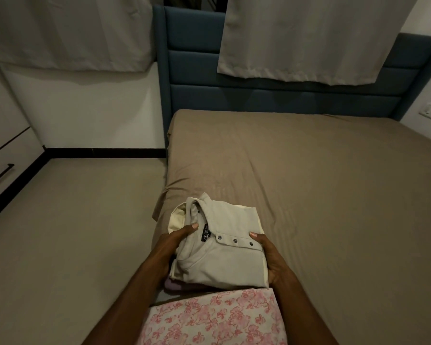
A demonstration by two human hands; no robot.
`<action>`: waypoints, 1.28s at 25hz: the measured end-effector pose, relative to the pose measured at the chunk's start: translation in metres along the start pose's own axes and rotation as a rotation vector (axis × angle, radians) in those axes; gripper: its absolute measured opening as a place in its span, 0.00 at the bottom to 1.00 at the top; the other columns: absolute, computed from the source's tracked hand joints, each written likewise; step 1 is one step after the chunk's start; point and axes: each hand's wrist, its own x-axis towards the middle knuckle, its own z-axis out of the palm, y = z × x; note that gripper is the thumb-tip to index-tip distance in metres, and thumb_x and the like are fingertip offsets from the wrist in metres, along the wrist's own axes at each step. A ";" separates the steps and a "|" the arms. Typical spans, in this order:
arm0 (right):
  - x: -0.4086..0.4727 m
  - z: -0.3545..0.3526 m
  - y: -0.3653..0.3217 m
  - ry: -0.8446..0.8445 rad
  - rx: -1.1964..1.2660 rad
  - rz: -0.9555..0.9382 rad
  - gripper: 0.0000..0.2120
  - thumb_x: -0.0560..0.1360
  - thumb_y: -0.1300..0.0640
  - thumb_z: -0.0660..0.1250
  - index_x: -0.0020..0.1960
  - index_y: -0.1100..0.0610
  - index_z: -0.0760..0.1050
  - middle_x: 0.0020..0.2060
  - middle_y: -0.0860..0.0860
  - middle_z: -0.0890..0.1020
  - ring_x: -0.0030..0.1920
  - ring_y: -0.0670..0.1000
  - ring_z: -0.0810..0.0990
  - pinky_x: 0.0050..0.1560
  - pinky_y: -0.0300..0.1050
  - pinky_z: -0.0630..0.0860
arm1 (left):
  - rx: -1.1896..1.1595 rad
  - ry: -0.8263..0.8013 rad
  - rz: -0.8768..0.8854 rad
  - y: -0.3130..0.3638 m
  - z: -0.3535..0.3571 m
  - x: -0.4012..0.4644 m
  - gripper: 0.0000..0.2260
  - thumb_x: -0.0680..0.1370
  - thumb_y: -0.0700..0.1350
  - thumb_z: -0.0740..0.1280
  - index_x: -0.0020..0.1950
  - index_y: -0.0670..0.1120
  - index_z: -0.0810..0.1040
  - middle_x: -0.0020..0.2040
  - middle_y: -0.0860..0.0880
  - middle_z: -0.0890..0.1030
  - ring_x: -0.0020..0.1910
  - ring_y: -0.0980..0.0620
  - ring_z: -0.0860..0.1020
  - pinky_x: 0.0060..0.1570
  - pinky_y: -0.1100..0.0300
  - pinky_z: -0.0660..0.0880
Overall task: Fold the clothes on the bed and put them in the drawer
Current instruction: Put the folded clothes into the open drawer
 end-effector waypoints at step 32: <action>-0.179 0.306 -0.072 -0.100 0.078 -0.020 0.40 0.56 0.53 0.87 0.66 0.62 0.81 0.64 0.64 0.81 0.59 0.67 0.82 0.59 0.66 0.78 | -0.242 -0.164 0.267 0.202 -0.139 -0.248 0.33 0.65 0.41 0.82 0.69 0.40 0.78 0.63 0.33 0.81 0.63 0.32 0.80 0.66 0.32 0.72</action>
